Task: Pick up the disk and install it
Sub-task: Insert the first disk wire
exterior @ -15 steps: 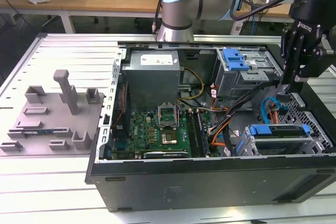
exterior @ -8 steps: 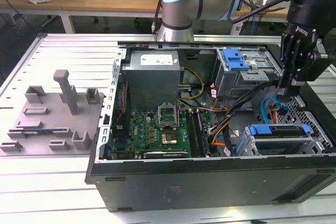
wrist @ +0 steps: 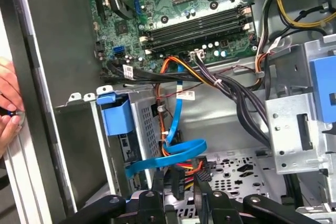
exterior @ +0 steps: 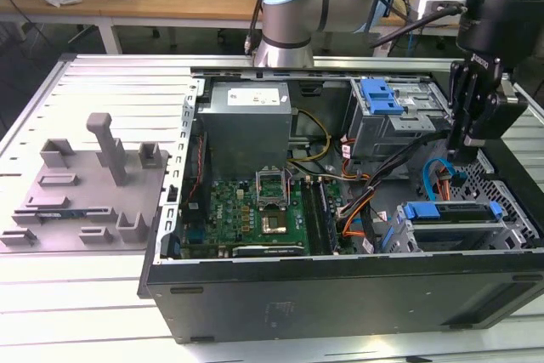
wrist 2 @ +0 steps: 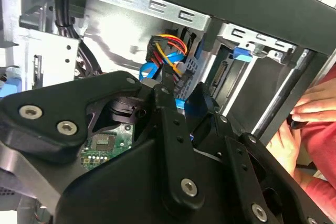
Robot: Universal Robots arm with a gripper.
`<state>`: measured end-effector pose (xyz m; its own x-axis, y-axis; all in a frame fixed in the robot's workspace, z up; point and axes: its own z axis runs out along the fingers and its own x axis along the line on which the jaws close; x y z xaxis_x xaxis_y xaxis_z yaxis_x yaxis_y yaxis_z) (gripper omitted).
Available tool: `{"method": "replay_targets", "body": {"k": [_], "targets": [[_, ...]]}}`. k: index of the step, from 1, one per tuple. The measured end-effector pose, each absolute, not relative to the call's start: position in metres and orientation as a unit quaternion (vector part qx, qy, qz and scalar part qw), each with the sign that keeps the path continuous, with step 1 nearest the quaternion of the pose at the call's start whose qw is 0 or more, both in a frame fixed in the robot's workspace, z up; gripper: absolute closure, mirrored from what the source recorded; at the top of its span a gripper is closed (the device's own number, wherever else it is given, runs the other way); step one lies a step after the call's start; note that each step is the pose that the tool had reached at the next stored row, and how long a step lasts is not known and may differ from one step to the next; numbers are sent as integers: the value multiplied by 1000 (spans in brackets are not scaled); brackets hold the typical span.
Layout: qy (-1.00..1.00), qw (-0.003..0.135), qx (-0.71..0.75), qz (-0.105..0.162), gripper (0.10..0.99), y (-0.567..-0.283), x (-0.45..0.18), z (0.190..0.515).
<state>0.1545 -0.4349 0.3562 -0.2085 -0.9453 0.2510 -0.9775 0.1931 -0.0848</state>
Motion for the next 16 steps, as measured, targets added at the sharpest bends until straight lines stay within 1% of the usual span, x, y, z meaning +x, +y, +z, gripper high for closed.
{"method": "replay_targets", "body": {"k": [2,6,7,8,11,16], "targets": [[-769,73,625,115,725,-432,155,355],[-767,83,624,127,725,-429,156,353],[-767,84,623,129,737,-428,157,353],[-766,85,623,130,812,-428,157,352],[-766,87,623,132,812,-427,157,351],[-764,100,620,148,812,-423,157,350]]}}
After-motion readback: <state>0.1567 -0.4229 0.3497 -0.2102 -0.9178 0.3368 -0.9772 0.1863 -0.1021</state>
